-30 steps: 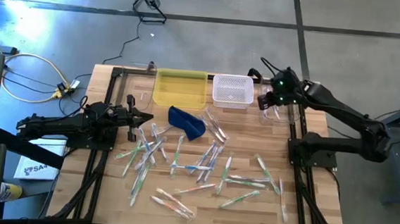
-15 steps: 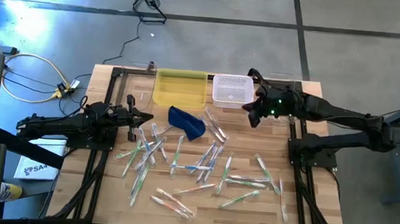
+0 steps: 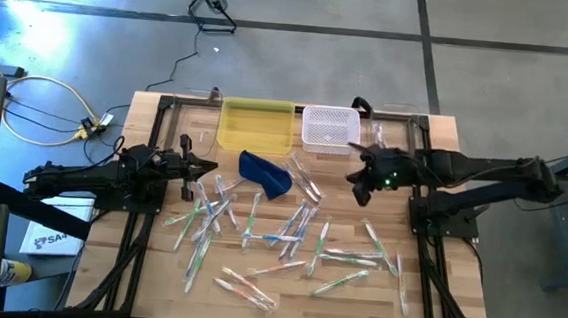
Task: Pick & Place Toothbrushes
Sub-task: Put the green toothbrush into the white bin
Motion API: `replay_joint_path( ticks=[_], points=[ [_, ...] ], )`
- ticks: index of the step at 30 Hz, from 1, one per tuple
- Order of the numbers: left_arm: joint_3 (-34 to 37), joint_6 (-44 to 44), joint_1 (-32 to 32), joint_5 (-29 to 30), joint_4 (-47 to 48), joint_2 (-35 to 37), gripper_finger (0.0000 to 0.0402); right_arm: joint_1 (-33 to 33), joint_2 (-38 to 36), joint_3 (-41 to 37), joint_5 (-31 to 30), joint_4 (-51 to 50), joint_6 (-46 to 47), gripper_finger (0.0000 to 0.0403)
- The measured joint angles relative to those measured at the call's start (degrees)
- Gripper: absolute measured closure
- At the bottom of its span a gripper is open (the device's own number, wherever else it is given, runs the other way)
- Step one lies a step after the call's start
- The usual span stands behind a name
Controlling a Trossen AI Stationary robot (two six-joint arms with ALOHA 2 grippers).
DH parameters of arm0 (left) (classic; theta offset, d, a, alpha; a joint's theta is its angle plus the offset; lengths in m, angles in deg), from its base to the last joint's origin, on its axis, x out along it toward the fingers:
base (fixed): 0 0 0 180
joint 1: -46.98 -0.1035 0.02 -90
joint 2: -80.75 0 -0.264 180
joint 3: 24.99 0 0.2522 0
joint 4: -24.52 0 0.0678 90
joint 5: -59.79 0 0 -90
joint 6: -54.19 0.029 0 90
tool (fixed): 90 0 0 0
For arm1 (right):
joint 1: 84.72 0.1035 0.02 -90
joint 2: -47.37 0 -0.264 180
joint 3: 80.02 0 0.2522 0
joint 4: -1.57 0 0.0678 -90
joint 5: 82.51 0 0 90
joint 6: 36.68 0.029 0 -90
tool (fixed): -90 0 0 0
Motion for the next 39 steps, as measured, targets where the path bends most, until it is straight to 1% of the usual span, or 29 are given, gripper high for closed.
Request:
replay_joint_path(
  ticks=[4, 8, 14, 19, 23, 31, 35, 39],
  points=[
    [0.0, 0.0, 0.0, 0.0, 0.0, 0.0, 0.0385, 2.9, 1.1, 0.0, 0.2, -6.0, 9.2, 0.04],
    [0.0, 0.0, 0.0, 0.0, 0.0, 0.0, 0.0385, 5.4, 2.7, 0.1, 0.7, -9.7, 16.7, 0.04],
    [0.0, 0.0, 0.0, 0.0, 0.2, 0.0, 0.0385, 8.1, 6.1, 0.0, 2.6, -13.8, 23.1, 0.04],
    [0.0, 0.0, 0.0, 0.0, 0.5, 0.0, 0.0385, 9.8, 9.4, 0.0, 6.9, -16.2, 26.7, 0.04],
    [0.0, 0.0, 0.0, 0.0, 1.3, 0.0, 0.0385, 11.3, 11.8, 0.0, 9.6, -17.2, 27.0, 0.04],
    [0.0, 0.0, 0.0, 0.0, 1.3, 0.0, 0.0385, 14.4, 15.2, -0.2, 9.9, -22.0, 28.6, 0.04],
    [0.0, 0.0, 0.0, 0.0, 1.3, 0.0, 0.0385, 16.6, 15.8, -2.8, 10.9, -21.5, 30.8, 0.04],
    [0.0, 0.0, 0.0, 0.0, 1.3, 0.0, 0.0385, 18.2, 15.8, -6.8, 13.0, -17.3, 31.0, 0.04]
  ],
)
